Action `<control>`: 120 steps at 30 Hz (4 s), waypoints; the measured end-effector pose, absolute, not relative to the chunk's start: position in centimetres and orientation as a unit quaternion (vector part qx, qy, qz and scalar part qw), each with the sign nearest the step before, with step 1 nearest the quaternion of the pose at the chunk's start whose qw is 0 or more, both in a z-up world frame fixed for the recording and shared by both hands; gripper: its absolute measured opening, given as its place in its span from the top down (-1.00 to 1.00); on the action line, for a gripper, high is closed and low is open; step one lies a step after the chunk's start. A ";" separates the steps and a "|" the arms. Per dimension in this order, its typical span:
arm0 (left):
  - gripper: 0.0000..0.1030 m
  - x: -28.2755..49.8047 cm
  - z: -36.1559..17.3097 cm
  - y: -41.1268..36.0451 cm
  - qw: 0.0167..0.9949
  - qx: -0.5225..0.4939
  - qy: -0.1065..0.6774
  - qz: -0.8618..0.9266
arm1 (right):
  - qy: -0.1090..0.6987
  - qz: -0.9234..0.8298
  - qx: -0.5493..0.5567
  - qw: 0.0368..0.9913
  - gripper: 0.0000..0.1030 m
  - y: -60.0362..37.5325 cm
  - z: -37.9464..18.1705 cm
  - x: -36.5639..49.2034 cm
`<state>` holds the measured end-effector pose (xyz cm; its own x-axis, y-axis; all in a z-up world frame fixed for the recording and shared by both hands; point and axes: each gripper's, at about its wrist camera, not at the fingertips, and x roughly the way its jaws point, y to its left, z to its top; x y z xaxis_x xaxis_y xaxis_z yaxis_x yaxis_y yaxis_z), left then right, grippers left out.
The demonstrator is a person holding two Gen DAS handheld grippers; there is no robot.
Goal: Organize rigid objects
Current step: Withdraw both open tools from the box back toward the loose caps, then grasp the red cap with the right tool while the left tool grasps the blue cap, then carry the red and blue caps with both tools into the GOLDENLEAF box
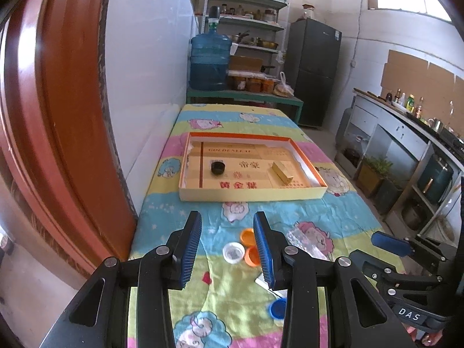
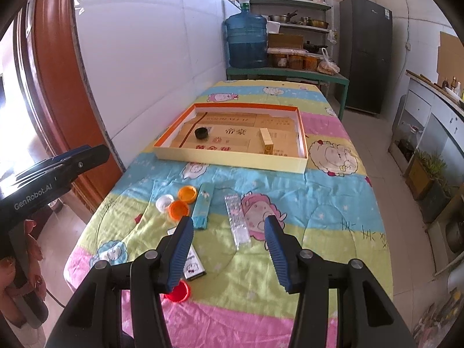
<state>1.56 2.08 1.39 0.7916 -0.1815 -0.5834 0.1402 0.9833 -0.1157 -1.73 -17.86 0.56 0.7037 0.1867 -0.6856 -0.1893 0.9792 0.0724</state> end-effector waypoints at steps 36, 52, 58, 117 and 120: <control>0.26 -0.4 -4.7 1.1 0.927 -0.047 0.350 -0.124 | 0.419 0.156 -0.047 0.893 0.40 -13.0 -8.9 -4.1; 0.26 -1.2 -10.8 -4.4 0.884 0.003 0.416 -0.212 | 0.405 0.088 -0.005 0.910 0.40 -19.0 -7.8 -5.1; 0.26 -0.4 -11.4 -4.9 0.888 0.005 0.409 -0.209 | 0.403 0.089 -0.001 0.911 0.40 -19.3 -7.8 -5.2; 0.40 8.2 -0.4 -2.9 0.929 -0.017 0.332 -0.160 | 0.346 0.120 -0.002 0.931 0.40 -17.8 -1.0 2.9; 0.40 9.1 0.7 -2.9 0.932 -0.018 0.326 -0.158 | 0.338 0.114 -0.005 0.934 0.40 -17.8 -0.2 4.0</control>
